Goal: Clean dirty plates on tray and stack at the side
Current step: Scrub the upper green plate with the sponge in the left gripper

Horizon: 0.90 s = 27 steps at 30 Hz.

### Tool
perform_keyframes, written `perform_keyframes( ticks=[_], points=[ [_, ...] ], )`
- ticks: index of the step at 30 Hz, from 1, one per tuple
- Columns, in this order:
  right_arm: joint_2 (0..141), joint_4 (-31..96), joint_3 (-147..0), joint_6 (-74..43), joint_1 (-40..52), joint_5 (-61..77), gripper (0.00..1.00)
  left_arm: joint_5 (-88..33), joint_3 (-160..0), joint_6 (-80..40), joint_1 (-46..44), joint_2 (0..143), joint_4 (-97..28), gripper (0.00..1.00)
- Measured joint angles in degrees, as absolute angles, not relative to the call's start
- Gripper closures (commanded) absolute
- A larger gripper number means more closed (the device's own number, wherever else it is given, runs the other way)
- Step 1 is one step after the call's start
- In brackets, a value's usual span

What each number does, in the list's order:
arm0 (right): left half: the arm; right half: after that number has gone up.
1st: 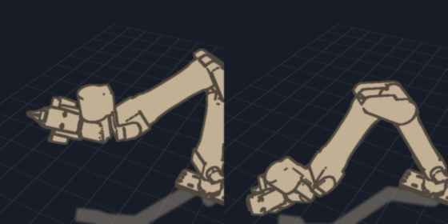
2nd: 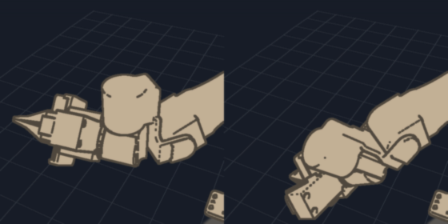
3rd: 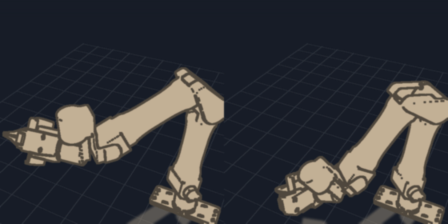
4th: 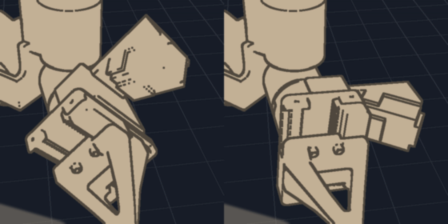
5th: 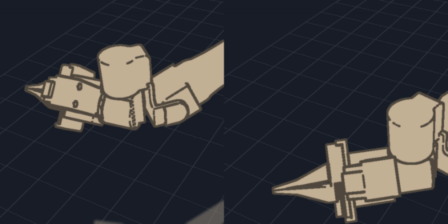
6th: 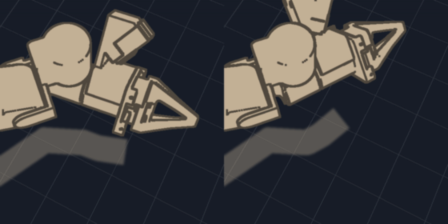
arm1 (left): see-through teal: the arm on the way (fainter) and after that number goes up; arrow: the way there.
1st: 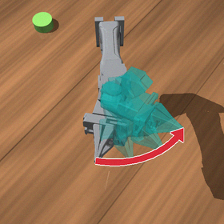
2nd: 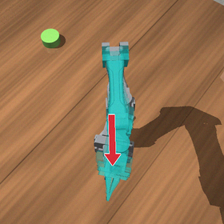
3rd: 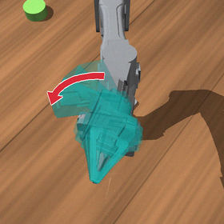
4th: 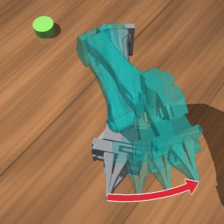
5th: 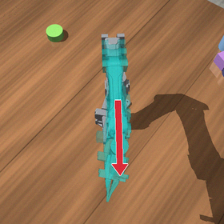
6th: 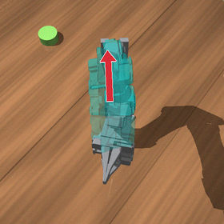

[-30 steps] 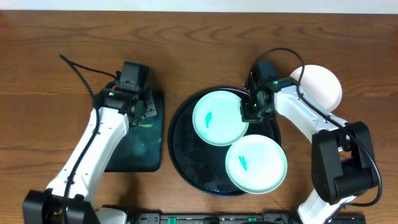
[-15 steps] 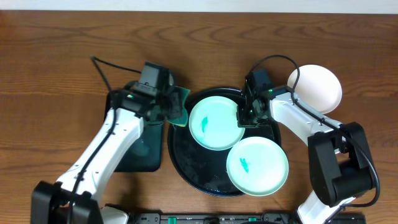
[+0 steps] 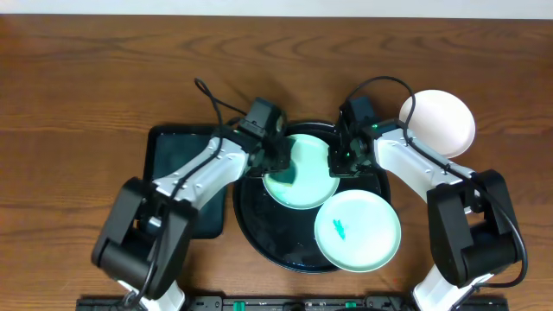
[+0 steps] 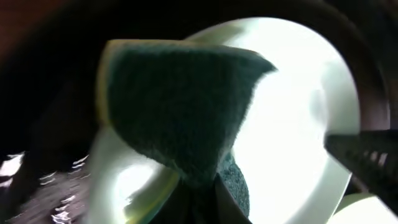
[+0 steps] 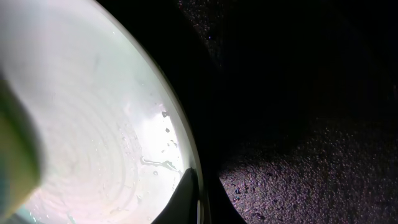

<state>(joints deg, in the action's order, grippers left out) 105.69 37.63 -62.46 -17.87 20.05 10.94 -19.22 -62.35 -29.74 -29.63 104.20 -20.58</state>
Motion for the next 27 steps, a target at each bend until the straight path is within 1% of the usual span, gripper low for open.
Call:
perform_keyframes(
  ticks=[7, 13, 15, 18, 27],
  points=[
    [105.7, 37.7, -62.5, -17.9, 20.1, 10.9, 0.99, -20.9, -63.1, -36.6, -31.7, 107.1, -17.8, 0.92],
    [105.7, 37.7, -62.5, -17.9, 20.1, 10.9, 0.99, -31.4, -63.1, -38.3, -35.2, 109.5, -12.2, 0.93],
    [105.7, 37.7, -62.5, -17.9, 20.1, 10.9, 0.99, -34.0, -63.1, -38.6, -36.6, 109.8, -12.8, 0.93],
    [105.7, 37.7, -62.4, -17.9, 20.1, 11.0, 0.99, -34.6, -63.6, -38.8, -36.5, 109.8, -15.9, 0.93],
    [105.7, 37.9, -62.4, -17.9, 20.1, 11.2, 0.99, -31.0, -64.8, -38.8, -32.4, 109.4, -25.5, 0.93]
  ],
)
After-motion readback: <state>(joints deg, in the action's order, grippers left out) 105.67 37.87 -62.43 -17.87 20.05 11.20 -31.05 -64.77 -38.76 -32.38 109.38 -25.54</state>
